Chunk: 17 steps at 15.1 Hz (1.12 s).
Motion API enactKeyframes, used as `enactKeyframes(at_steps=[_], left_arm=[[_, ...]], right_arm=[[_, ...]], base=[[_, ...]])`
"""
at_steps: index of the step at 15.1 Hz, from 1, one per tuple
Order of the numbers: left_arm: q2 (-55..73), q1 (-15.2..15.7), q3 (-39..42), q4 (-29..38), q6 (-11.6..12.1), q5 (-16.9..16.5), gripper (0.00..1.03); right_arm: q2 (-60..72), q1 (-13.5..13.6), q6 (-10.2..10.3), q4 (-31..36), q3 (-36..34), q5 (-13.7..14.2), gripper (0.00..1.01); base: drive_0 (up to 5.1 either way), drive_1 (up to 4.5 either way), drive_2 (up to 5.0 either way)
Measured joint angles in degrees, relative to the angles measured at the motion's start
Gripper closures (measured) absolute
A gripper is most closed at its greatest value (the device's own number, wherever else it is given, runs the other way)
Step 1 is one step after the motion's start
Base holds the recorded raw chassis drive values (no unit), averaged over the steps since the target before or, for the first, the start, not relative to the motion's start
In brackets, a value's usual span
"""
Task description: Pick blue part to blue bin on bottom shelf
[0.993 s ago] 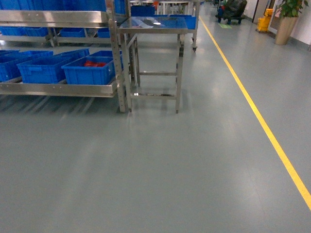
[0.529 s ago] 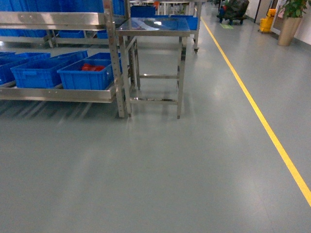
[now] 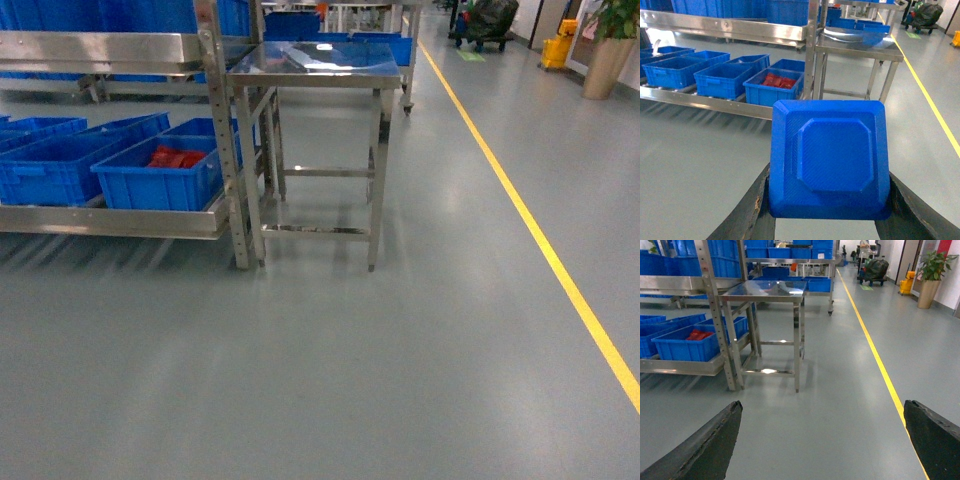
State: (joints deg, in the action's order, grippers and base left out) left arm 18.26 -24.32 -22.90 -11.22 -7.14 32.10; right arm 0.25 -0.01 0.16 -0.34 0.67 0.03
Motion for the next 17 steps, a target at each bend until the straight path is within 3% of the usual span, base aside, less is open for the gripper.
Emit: enactKeyframes(at_steps=[17], left_arm=[[-0.04,0.04,0.00,0.07,0.00,0.09,0.59]], right_arm=[[0.00,0.00,0.02,-0.02,0.00,-0.02,0.03]], base=[[0.0,4.19,-4.1]])
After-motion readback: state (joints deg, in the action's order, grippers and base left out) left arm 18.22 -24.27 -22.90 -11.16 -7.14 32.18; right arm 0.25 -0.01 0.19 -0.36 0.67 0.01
